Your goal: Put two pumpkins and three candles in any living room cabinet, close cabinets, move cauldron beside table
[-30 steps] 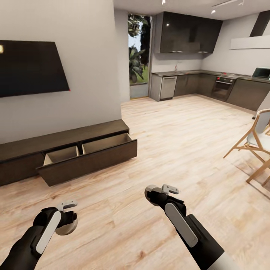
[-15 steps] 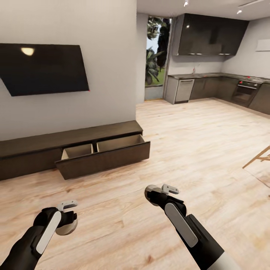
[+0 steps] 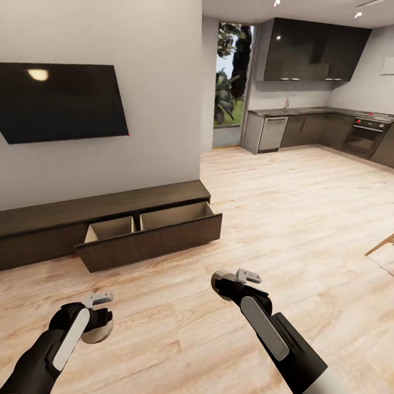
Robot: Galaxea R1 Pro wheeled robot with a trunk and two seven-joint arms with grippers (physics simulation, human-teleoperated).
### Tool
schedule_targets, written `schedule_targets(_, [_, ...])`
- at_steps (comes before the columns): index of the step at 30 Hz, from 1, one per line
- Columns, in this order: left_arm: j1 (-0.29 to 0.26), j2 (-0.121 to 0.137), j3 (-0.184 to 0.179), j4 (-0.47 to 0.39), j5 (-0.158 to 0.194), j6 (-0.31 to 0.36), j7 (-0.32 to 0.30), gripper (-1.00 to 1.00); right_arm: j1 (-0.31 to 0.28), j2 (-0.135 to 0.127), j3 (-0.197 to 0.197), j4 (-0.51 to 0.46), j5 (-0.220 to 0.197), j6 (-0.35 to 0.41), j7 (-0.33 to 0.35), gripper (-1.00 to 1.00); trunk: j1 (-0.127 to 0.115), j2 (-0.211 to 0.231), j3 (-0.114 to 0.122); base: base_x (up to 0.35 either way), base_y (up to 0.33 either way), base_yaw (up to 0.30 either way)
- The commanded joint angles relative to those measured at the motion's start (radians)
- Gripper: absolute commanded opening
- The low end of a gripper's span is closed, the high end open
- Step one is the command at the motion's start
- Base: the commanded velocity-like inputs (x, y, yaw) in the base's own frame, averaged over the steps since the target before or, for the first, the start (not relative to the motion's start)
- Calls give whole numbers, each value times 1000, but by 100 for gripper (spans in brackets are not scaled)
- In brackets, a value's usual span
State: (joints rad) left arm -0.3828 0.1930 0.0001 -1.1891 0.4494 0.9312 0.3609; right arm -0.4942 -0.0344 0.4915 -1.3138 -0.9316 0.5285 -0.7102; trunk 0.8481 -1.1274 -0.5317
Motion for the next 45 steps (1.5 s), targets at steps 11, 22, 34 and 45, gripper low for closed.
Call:
schedule_targets(11, [-1,-1,0,0,9,4,9,-100,-1,-1,2,-2,-7,-1,-9,-100,1,-1,-1,322,-39,5])
schedule_targets(22, [-1,-1,0,4,9,3,9,-100,-1,-1,2,-1,-7,-1,-9,-100,1,-1,2,322,-4,212])
schedule_targets(34, [-1,-1,0,5,9,3,10,-100,-1,-1,2,-2,-7,-1,-9,-100,1,-1,2,319,-132,48])
schedule_targets(45, [-1,-1,0,3,9,3,9,-100,-1,-1,2,-2,-7,-2,-9,-100,1,-1,2,317,-70,0])
